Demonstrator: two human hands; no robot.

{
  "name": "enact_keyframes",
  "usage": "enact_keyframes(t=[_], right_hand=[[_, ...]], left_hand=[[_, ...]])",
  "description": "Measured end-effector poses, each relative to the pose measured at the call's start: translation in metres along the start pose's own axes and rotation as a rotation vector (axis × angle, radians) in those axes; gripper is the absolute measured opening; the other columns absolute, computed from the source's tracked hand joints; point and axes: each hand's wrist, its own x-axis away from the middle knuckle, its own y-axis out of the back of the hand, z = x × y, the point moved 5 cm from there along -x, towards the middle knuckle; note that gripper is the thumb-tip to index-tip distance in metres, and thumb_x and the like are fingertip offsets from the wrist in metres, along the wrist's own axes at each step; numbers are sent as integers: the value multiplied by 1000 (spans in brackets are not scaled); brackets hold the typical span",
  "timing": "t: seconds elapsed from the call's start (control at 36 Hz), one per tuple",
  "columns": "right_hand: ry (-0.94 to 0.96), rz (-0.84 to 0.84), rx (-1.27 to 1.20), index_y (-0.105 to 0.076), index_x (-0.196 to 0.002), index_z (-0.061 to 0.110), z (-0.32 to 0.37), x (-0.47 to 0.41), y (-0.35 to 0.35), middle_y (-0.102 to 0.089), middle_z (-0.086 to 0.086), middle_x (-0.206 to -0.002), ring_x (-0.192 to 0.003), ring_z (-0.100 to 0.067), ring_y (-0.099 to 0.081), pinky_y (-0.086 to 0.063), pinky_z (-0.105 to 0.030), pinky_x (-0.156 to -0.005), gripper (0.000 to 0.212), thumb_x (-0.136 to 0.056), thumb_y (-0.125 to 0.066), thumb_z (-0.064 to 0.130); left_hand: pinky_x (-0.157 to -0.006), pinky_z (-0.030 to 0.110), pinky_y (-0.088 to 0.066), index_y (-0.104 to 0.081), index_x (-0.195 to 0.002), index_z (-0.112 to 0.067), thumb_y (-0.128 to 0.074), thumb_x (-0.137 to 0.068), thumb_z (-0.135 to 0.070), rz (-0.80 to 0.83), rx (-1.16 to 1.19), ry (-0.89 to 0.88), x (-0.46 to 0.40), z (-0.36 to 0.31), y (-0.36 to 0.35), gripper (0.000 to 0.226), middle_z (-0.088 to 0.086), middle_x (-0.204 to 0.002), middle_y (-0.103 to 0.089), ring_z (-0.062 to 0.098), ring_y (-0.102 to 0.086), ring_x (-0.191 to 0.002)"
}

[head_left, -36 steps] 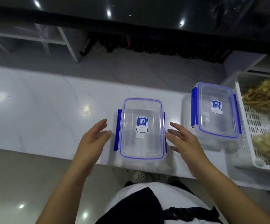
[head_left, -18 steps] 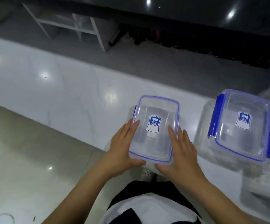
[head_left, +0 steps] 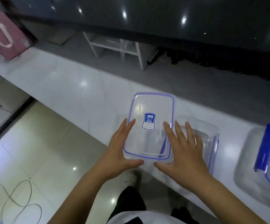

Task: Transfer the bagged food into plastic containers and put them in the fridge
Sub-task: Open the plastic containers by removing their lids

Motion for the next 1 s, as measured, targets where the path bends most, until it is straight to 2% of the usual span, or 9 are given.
enact_keyframes(t=[0.11,0.19,0.25,0.33,0.44,0.53,0.67,0.83,1.0], right_hand=[[26,-4,37,39,-136,53,44,-40,-18,23,5,-165,-144,-20,39,16,-50,-119,115,-78,-57,74],[15,-35,43,33,-142,51,75,-73,-38,23,7,-165,-138,-13,44,17,-48,-118,113,-77,-56,76],[1,-58,30,36,-139,53,95,-97,-54,23,8,-164,-132,-9,47,18,-46,-117,113,-77,-55,78],[-62,-77,-3,39,-137,53,123,-130,-86,26,6,-164,-145,-16,36,13,-48,-119,114,-74,-52,81],[-173,-95,-55,37,-140,52,153,-167,-129,33,7,-161,-150,-22,26,10,-49,-120,112,-72,-44,89],[-237,-96,-38,34,-142,52,165,-192,-151,26,5,-164,-151,-25,23,13,-49,-118,108,-69,-34,94],[-300,-65,22,32,-144,53,172,-217,-174,17,4,-167,-151,-26,22,15,-50,-117,106,-68,-29,96],[-301,-21,154,33,-145,49,170,-221,-186,23,2,-165,-147,-25,34,27,-50,-112,99,-74,-20,94],[-325,27,118,25,-146,54,175,-201,-163,20,5,-166,-150,-24,26,16,-54,-116,96,-78,-33,89]], left_hand=[[-118,41,-33,-8,-151,-61,-87,-65,-51,-32,33,4,-13,44,40,117,-35,-161,-2,-7,-10,-149],[-118,44,-34,-11,-150,-63,-89,-66,-44,-13,24,-8,-31,84,73,116,-32,-162,-4,-2,-13,-150],[-117,45,-37,-11,-151,-61,-88,-65,-45,7,16,-30,-47,111,97,116,-30,-163,-7,3,-18,-149],[-117,47,-35,-11,-151,-60,-85,-62,-53,65,-25,-48,-73,148,129,116,-27,-164,-8,7,-18,-149],[-118,52,-34,-10,-153,-56,-88,-65,-48,166,-99,-82,-106,189,162,118,-17,-166,-13,16,-20,-151],[-119,52,-31,-10,-153,-56,-89,-63,-49,219,-175,-82,-128,214,179,120,-13,-167,-12,20,-21,-151],[-121,46,-20,-8,-154,-56,-86,-61,-61,276,-316,-73,-155,246,191,121,-6,-169,-7,25,-14,-153],[-122,44,-10,5,-154,-53,-73,-61,-72,321,-518,-89,-169,272,183,123,-2,-170,0,29,-1,-155],[-123,50,-5,16,-150,-55,-75,-68,-72,369,-469,-110,-163,253,181,124,0,-168,17,32,11,-155]])
